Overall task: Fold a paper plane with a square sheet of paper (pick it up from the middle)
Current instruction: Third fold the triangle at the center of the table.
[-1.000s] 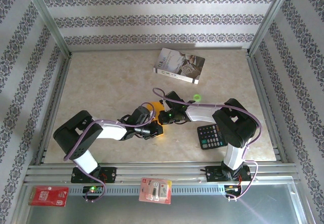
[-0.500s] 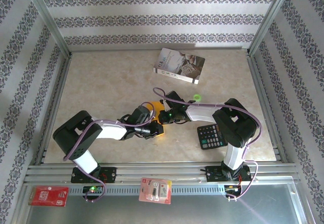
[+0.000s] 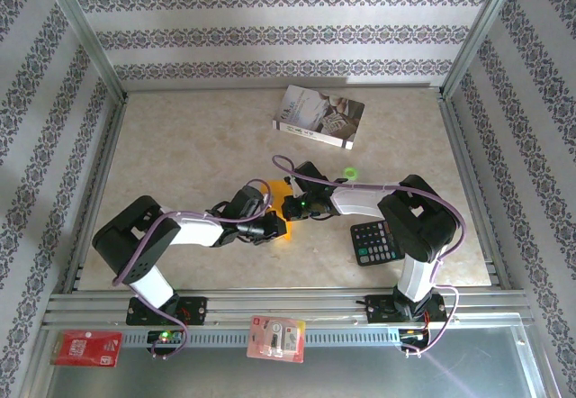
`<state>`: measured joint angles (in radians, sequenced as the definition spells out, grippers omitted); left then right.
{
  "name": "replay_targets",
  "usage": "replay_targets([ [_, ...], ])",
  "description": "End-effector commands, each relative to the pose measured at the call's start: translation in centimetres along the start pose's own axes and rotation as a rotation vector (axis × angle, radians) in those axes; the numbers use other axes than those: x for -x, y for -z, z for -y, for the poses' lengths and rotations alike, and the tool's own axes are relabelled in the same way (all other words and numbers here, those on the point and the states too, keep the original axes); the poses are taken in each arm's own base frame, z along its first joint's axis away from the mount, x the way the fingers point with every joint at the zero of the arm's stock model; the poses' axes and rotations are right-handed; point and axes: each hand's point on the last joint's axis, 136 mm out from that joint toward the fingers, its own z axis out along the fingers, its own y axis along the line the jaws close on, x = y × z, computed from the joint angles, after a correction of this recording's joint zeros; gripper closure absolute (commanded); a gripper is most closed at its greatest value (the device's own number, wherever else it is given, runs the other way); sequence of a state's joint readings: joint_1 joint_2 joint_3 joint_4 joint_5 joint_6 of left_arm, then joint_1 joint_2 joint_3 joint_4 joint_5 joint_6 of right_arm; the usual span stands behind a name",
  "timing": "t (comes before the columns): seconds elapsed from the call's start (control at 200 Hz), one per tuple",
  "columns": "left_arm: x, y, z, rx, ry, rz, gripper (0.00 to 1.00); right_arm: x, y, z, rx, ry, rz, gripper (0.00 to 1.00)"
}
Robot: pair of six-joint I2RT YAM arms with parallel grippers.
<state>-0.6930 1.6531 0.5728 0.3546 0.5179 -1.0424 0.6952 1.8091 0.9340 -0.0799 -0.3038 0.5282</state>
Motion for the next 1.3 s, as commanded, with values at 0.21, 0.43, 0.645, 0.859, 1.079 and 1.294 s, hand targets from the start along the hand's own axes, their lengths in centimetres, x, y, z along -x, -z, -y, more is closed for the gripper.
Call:
replay_targets([
  [0.21,0.6,0.5,0.3,-0.025,-0.016,0.024,0.9,-2.9,-1.0,3.7,-0.114,-0.044,-0.091,1.0],
  [0.43,2.3,2.1,0.4,-0.04,-0.004,0.07,0.87,-2.8,-1.0,3.6,-0.113,-0.041,-0.09,1.0],
  [0.645,3.2,1.8,-0.2,-0.025,-0.006,0.064,0.86,-2.8,-1.1,3.6,-0.111,-0.043,-0.091,1.0],
  [0.859,2.8,1.1,-2.0,0.021,0.011,0.044,0.87,-2.9,-1.1,3.8,-0.115,-0.044,-0.093,1.0],
  [1.079,2.7,1.3,-1.8,0.011,0.012,0.047,0.87,-2.9,-1.1,3.7,-0.112,-0.043,-0.096,1.0],
  [1.294,4.2,2.9,0.5,-0.05,-0.009,0.091,0.85,-2.9,-1.0,3.8,-0.117,-0.042,-0.094,1.0],
])
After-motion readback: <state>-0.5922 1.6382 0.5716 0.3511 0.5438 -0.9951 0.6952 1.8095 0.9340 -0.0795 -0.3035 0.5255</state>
